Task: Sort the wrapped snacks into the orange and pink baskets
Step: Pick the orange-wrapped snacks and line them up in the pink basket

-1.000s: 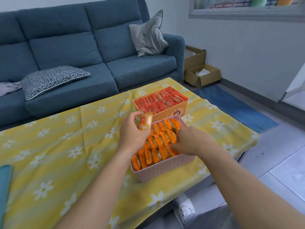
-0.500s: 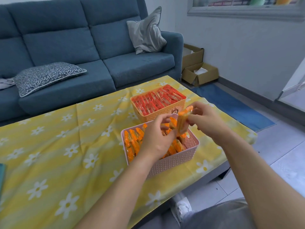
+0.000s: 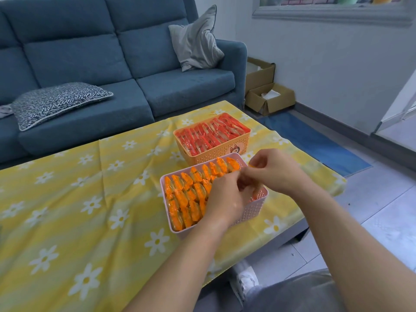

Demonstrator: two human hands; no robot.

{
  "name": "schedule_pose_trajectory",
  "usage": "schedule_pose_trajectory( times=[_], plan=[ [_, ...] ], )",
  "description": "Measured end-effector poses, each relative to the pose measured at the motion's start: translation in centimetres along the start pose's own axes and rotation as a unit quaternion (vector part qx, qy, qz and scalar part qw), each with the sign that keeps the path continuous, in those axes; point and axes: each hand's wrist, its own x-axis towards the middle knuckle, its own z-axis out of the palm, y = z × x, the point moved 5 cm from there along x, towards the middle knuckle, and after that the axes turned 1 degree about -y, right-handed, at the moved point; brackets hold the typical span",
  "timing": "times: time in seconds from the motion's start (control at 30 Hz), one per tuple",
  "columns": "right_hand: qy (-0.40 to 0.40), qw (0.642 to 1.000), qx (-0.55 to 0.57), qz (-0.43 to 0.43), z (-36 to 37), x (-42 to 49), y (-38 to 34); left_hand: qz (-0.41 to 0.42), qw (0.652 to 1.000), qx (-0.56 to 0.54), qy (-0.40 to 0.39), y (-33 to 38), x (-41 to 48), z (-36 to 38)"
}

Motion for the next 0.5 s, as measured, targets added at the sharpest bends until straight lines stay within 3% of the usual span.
schedule_pose_trajectory(
  times=[0.1,0.23,0.37,0.5],
  plan=[
    [0.039,0.997,-0.064,-0.009,-0.5,0.4,0.1,-0.003,0.998,0.055,-0.010,-0.2,-0.2,-0.5],
    [-0.002,0.990,-0.140,-0.001,0.5,0.7,0.2,0.030,0.970,0.237,-0.037,-0.1,-0.3,-1.2],
    [-0.022,0.975,-0.222,0.022,2.4,1.2,0.4,0.007,0.953,0.280,-0.120,0.5,-0.6,-1.2],
    [-0.028,0.980,-0.194,0.038,2.7,1.6,0.6,-0.029,0.938,0.310,-0.152,-0.1,-0.1,-1.8]
  ],
)
